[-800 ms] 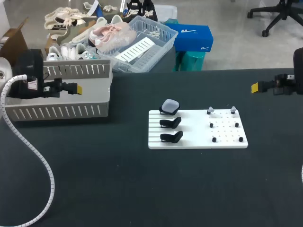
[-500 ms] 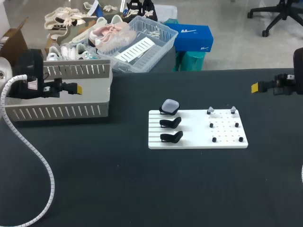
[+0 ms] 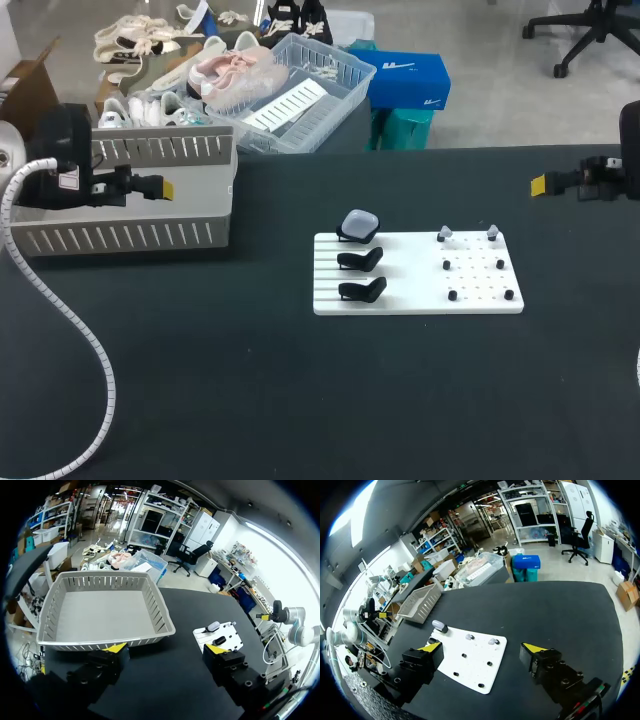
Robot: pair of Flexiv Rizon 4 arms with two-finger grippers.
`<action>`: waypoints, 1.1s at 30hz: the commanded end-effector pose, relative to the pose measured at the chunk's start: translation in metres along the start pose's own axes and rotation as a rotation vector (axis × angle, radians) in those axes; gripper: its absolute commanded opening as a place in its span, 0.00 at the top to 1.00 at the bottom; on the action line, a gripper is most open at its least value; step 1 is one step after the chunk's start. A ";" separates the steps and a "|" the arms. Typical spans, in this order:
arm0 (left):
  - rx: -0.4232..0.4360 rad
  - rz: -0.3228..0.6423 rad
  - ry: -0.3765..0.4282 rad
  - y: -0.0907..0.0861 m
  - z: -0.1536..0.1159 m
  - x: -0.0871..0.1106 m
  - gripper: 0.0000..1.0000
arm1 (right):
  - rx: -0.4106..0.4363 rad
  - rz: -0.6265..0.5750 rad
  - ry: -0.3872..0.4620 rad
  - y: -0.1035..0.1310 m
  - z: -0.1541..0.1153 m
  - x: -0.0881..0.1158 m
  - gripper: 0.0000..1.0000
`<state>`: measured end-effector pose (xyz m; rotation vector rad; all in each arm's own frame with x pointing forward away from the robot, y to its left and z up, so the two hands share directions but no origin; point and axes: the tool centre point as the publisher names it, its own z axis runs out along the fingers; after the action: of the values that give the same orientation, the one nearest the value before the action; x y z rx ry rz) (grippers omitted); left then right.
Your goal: Pick up each earbud case from the left stands, insert the matching earbuds, close the lid, and place the case in the box.
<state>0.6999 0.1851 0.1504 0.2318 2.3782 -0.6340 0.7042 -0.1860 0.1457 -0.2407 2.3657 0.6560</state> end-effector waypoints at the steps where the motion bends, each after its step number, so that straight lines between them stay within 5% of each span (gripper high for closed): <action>1: -0.002 0.000 0.003 0.000 0.000 -0.001 0.00 | 0.005 0.001 0.001 0.001 -0.001 0.000 0.00; 33: -0.008 0.024 0.005 -0.002 0.001 -0.002 0.00 | 0.005 0.001 0.001 0.001 -0.001 0.000 0.00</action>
<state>0.6998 0.1848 0.1507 0.2394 2.3764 -0.6312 0.7042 -0.1860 0.1457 -0.2407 2.3656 0.6560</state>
